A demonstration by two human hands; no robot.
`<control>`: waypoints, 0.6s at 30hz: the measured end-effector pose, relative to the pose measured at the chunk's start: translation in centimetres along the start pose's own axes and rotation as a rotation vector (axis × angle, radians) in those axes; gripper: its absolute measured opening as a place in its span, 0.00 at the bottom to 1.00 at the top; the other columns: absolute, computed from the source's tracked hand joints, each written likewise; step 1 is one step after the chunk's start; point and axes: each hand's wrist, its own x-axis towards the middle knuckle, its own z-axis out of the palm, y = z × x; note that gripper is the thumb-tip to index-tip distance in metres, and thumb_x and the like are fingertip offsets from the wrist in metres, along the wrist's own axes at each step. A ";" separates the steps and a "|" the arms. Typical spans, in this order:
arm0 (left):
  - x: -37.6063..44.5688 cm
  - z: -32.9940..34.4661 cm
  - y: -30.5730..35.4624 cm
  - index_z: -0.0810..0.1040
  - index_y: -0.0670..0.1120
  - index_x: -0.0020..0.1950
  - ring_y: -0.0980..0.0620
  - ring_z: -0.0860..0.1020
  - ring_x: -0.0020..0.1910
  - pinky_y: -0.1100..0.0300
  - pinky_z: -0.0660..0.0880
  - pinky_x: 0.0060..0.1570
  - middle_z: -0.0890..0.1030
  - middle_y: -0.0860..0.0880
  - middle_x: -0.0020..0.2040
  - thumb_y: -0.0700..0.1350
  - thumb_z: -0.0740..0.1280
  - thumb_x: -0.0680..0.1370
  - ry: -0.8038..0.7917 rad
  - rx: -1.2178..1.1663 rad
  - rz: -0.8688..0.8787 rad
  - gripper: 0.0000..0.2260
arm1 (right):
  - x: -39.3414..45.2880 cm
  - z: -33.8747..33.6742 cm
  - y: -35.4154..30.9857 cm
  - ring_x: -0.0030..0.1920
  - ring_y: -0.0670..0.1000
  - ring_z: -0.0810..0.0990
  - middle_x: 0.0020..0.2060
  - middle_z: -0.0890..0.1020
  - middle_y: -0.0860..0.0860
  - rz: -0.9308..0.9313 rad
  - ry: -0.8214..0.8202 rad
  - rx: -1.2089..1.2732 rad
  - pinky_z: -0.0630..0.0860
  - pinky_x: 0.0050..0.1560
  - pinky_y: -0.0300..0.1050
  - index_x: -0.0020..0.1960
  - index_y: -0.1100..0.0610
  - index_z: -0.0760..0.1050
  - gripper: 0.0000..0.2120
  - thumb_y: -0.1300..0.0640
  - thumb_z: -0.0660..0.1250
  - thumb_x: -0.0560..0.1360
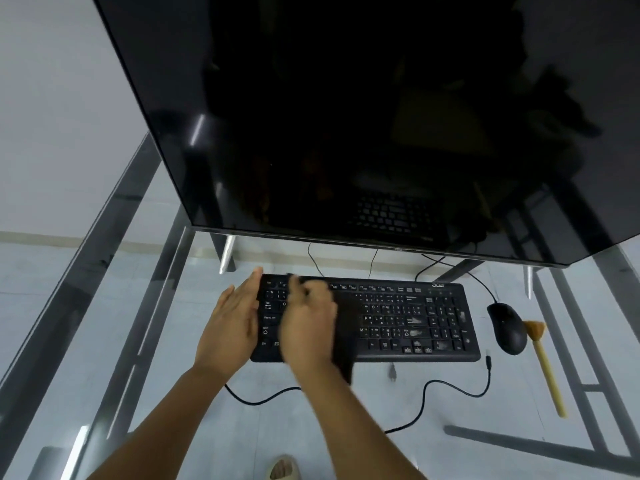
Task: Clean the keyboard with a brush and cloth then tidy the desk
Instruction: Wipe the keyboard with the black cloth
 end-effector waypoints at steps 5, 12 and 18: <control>-0.2 -0.3 0.4 0.49 0.57 0.77 0.56 0.62 0.69 0.49 0.60 0.72 0.71 0.50 0.70 0.36 0.55 0.79 -0.014 -0.022 0.023 0.31 | -0.3 -0.1 -0.9 0.49 0.49 0.70 0.44 0.74 0.45 -0.278 -0.122 -0.110 0.69 0.55 0.49 0.42 0.49 0.70 0.14 0.41 0.58 0.79; 0.6 0.5 2.4 0.64 0.43 0.74 0.46 0.62 0.74 0.42 0.56 0.73 0.69 0.44 0.72 0.32 0.60 0.75 0.122 0.179 0.027 0.27 | -0.6 -5.0 8.9 0.47 0.52 0.73 0.49 0.74 0.49 -0.178 0.065 -0.252 0.75 0.51 0.48 0.65 0.51 0.76 0.16 0.54 0.59 0.79; 3.2 4.9 10.5 0.72 0.39 0.68 0.47 0.66 0.72 0.45 0.57 0.73 0.73 0.44 0.69 0.44 0.51 0.78 0.094 0.153 0.193 0.22 | -4.0 -4.8 7.6 0.52 0.57 0.76 0.53 0.77 0.56 -0.217 -0.083 -0.128 0.77 0.52 0.54 0.59 0.60 0.74 0.11 0.61 0.60 0.78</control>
